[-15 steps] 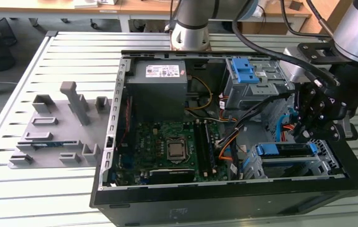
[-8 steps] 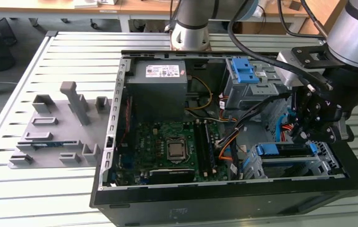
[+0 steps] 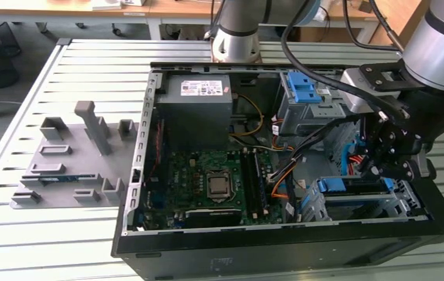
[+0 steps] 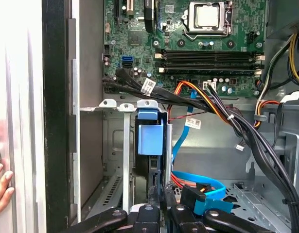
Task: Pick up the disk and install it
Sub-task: 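Insert the first disk wire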
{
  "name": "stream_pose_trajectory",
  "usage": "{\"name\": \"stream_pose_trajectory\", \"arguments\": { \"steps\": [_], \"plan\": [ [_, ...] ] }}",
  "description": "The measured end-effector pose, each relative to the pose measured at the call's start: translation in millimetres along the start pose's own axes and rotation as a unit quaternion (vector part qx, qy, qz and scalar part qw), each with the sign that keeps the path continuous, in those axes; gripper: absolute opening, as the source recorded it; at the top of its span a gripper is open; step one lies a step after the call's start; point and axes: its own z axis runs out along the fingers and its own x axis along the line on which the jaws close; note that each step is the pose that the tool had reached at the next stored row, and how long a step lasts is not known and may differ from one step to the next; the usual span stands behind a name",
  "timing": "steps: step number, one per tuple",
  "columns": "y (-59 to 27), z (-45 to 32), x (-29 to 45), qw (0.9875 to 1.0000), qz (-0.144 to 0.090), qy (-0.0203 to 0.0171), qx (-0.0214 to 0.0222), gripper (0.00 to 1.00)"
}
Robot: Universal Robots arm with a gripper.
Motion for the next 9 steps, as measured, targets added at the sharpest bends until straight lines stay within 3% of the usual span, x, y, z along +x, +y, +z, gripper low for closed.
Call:
{"name": "stream_pose_trajectory", "arguments": {
  "steps": [9],
  "plan": [
    [3.0, 1.6, 0.3, 1.0000, -0.002, -0.0004, 0.0025, 0.16]
  ]
}}
